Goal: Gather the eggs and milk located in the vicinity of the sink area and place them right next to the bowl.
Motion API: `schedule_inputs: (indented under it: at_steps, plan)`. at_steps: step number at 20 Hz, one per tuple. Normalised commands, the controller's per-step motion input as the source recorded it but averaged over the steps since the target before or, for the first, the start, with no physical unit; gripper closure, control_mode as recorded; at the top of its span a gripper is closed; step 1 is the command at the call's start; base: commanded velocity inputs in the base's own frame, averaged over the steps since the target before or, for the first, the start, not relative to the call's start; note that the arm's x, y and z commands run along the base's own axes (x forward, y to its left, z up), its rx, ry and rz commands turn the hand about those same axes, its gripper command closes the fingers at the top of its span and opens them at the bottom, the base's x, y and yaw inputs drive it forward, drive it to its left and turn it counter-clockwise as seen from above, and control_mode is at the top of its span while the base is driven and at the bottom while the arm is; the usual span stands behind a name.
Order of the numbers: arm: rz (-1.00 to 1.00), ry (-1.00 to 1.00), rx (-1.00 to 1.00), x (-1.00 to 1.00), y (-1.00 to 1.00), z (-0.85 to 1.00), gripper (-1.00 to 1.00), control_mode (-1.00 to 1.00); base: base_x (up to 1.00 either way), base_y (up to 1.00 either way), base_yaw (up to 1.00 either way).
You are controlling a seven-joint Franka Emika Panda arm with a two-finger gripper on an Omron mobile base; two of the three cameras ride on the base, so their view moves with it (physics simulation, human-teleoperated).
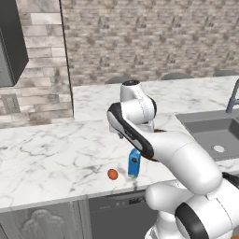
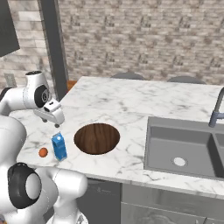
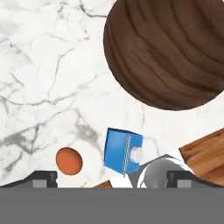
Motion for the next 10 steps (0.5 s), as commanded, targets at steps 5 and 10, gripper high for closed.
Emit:
schedule_inputs:
  at_steps: [5,10]
  plan:
    - [-0.09,0.06,0.00,-0.13,0.00,-0.17,-1.00,-1.00,0.00,0.00,0.00]
    - [-0.06,0.00,0.00,-0.13,-0.04,-0.02,-1.00,-1.00,0.00,0.00,0.00]
